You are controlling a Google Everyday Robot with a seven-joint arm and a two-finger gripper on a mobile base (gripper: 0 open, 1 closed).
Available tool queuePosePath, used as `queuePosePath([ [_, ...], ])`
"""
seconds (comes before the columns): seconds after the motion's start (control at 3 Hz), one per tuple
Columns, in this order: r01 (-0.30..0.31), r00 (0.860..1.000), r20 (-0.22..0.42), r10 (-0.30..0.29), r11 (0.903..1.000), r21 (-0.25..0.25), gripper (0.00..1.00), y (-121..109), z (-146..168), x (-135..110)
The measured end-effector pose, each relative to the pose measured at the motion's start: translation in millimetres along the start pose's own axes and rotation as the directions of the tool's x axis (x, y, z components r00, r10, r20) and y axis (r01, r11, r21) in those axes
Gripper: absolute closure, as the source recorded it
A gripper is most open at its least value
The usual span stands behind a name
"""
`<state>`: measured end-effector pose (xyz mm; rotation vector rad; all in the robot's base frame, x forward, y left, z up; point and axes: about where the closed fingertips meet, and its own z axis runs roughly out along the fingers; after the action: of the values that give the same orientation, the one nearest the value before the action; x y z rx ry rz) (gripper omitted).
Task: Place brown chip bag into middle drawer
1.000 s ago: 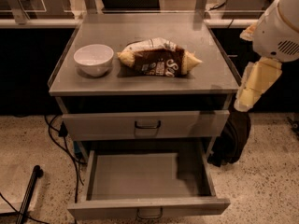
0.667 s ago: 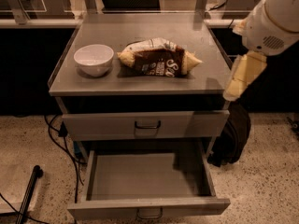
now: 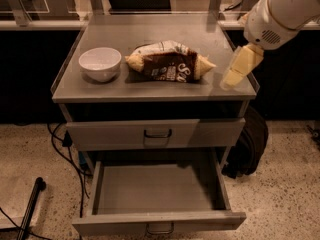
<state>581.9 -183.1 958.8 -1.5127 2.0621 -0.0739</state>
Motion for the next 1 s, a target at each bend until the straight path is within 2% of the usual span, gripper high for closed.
queuePosePath([
  [0.33,-0.013,0.996,0.091,0.010,0.9995,0.028,0.00,-14.8,19.0,-21.6],
  [0.67,-0.015,0.984,0.177,0.010,0.9995,0.029,0.00,-21.2,40.1,-45.9],
  [1.0,-0.016,0.984,0.180,0.010,0.9994,0.032,0.00,-21.9,40.5,-46.9],
])
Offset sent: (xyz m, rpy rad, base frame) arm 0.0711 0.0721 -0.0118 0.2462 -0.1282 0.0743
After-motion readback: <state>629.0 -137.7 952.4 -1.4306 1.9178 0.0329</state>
